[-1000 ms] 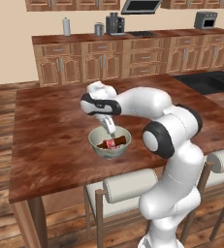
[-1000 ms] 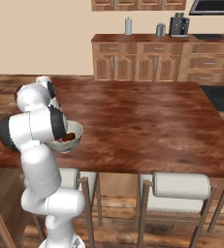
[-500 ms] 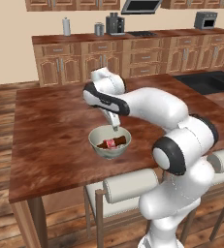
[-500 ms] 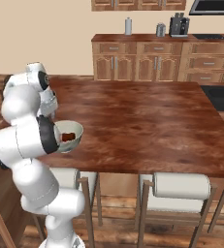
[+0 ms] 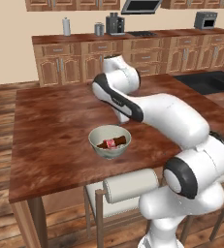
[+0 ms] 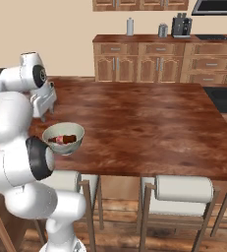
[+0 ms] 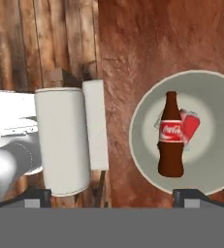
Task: Open the fridge, grab two sodas, and place both sodas inside the bowl with ice on the dining counter.
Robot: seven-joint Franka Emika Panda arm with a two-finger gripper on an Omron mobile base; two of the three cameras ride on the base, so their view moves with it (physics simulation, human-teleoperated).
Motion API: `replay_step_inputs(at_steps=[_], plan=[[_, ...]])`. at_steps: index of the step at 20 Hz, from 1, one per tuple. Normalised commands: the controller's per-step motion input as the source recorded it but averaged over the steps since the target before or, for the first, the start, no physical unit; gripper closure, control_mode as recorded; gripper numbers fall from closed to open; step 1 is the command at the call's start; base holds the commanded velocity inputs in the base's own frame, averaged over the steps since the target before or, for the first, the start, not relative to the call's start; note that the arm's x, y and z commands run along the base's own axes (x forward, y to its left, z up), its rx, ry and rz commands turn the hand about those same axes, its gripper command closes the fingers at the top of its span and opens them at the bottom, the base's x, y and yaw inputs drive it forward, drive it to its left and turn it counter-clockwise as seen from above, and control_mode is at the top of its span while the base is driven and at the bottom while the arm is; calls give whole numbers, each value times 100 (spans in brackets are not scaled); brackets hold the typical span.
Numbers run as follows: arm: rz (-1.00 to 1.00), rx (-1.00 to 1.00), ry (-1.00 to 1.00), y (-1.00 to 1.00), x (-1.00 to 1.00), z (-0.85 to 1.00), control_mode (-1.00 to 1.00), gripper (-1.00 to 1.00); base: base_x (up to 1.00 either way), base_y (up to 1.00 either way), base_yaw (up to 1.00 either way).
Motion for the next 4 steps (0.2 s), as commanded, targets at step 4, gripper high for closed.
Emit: replay_step_inputs(at_steps=[4], plan=[[0,7,-16,-26,-34,29,-100,-100,0,0,0]])
